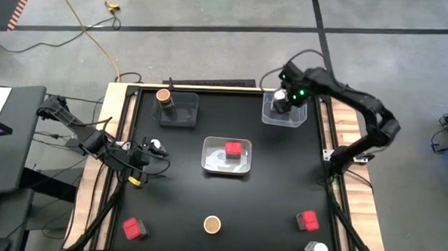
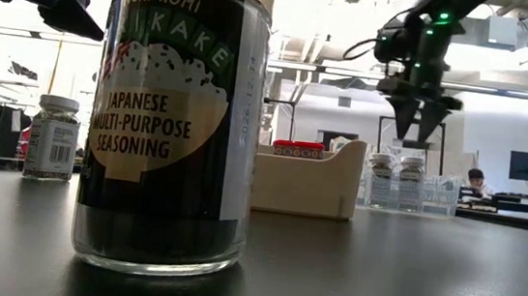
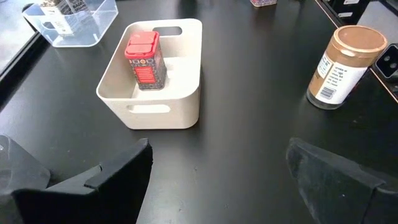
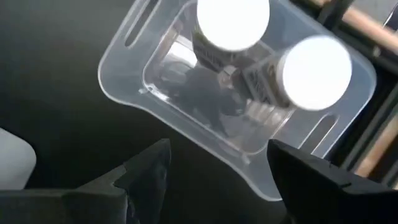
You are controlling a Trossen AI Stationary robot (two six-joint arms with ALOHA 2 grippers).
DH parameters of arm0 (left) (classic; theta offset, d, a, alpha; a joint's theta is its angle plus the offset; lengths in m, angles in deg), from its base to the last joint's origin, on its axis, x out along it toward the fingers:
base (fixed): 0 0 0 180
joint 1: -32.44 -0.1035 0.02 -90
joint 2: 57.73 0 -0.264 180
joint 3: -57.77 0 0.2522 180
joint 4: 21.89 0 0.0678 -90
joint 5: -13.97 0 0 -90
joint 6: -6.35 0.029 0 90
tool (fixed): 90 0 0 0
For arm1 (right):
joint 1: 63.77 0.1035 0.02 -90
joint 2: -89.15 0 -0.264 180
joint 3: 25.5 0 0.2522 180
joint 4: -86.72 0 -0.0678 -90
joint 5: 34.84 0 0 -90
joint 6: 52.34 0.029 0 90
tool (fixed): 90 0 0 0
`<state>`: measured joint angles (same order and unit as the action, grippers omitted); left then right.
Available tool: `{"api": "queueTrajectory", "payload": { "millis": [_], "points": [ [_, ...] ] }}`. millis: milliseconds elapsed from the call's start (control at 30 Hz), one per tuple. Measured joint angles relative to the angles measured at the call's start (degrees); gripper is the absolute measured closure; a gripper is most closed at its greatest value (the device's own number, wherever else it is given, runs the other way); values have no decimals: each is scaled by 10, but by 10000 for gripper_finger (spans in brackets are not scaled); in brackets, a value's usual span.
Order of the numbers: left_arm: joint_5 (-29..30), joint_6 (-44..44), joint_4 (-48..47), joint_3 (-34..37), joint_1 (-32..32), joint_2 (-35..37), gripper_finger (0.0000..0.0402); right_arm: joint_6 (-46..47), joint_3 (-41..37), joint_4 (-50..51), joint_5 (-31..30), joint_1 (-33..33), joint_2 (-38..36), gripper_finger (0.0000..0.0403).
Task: Sort spices by type
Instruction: Put the white seasoning bottle into the transparent bin
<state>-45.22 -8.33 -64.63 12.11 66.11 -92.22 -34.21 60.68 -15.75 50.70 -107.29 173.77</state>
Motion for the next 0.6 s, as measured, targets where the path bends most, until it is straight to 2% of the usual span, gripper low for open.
{"api": "queueTrajectory", "payload": {
  "millis": [100,267,367,467,600],
  "points": [
    [0,0,0,0,0,0,47,61,-67,-48,-8,21,-57,106],
    [0,5,0,0,0,0,47,177,-166,-120,-88,66,-160,106],
    [0,5,0,0,0,0,47,233,-220,-186,-107,94,-210,106],
    [0,7,0,0,0,0,47,234,-258,-238,-107,111,-228,106],
    [0,18,0,0,0,0,47,165,-266,-254,-121,102,-225,107]
  ]
}}
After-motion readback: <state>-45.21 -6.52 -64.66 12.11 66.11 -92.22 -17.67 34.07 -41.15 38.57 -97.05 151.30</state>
